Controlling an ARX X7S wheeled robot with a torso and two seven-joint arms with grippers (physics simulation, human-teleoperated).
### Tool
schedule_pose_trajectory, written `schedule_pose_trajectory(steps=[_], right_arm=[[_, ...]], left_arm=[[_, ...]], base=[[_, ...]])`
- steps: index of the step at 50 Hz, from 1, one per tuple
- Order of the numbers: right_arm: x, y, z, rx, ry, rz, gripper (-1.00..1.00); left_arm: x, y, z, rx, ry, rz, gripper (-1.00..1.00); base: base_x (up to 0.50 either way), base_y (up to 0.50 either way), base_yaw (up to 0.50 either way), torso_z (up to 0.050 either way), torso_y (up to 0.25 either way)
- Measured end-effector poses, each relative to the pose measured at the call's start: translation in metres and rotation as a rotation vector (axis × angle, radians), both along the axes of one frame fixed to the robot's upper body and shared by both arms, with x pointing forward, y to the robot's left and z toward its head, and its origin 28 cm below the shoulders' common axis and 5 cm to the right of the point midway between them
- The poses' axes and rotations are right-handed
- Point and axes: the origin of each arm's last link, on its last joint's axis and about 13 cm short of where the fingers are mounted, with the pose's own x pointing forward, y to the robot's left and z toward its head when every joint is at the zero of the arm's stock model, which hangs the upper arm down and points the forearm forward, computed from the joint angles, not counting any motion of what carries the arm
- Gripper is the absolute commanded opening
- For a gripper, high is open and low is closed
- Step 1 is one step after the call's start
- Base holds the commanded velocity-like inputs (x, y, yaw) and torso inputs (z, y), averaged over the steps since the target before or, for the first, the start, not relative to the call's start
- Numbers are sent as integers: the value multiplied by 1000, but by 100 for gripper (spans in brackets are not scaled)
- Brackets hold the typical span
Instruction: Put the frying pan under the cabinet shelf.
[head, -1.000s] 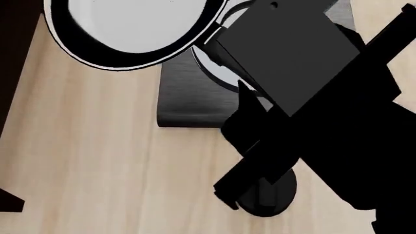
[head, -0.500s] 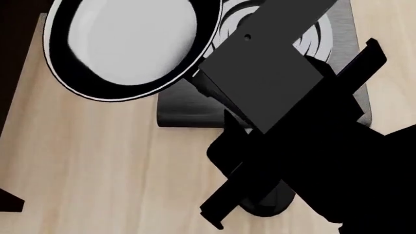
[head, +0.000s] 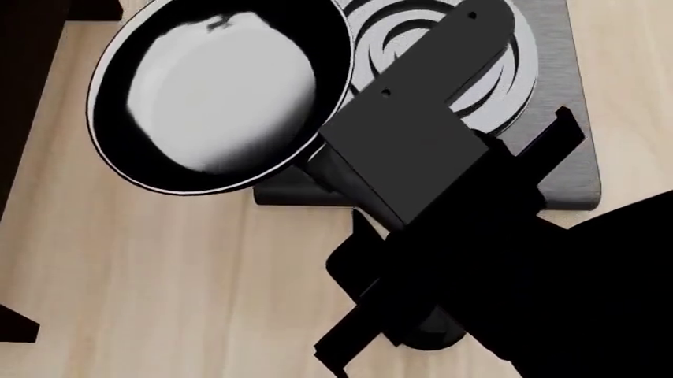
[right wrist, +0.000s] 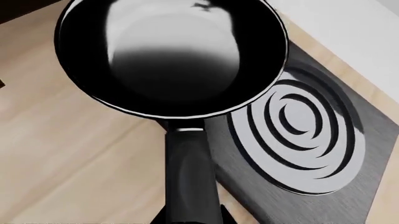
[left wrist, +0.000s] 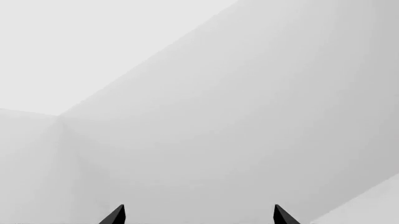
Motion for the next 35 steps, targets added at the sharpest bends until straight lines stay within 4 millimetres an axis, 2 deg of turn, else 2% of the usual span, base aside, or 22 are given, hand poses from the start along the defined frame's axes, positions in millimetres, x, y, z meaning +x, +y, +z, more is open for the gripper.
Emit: schedule_pose_trajectory(steps=[20, 35], right_arm=[[23, 12, -20, 13, 74, 50, -100], [35, 22, -27, 1, 102, 88, -100]], left_arm=[[1, 3, -2, -2, 3, 11, 100], [3, 5, -5, -8, 11, 16, 100]], base=[[0, 0, 0, 1, 2], [0, 0, 0, 1, 1]])
